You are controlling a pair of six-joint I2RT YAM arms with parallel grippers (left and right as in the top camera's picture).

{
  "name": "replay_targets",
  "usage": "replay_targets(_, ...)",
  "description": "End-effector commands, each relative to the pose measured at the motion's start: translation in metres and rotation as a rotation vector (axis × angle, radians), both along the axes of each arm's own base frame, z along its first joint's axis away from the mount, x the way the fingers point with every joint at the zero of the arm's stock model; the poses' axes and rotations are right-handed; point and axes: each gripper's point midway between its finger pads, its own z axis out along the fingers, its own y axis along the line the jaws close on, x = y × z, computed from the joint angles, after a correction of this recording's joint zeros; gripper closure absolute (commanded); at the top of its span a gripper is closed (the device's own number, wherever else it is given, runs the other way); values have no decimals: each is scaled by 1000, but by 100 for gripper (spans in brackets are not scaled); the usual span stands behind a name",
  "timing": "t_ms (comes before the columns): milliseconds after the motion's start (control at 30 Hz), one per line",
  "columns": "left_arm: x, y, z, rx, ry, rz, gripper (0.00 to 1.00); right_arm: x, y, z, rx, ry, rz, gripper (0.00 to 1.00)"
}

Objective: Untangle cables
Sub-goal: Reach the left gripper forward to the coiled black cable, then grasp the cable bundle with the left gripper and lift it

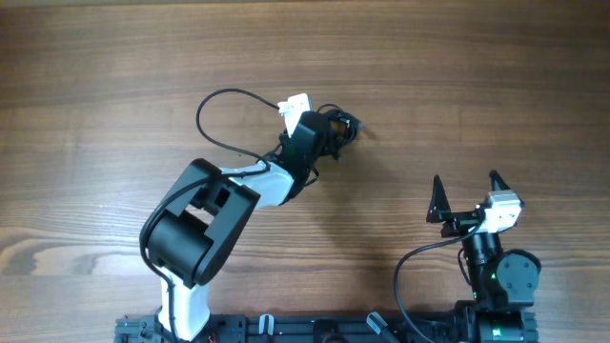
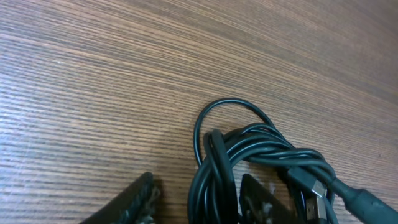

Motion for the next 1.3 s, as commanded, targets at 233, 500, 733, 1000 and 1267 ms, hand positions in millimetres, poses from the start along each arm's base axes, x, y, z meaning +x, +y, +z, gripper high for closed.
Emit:
replay_targets(233, -32, 45, 24, -14, 148, 285, 96, 0, 0, 1, -12, -8, -5, 0)
replay_targets(500, -87, 67, 92, -231, 276, 487, 0, 0, 0, 1, -12, -8, -5, 0)
replay_targets(733, -97, 75, 82, 41, 282, 260, 18, 0, 0, 1, -12, -8, -5, 0)
replay_targets(1000, -91, 84, 54, 204, 310, 167, 39, 0, 0, 1, -12, -8, -5, 0)
replay_targets(1267, -87, 80, 1, 193, 419, 157, 61, 0, 0, 1, -12, -8, -5, 0)
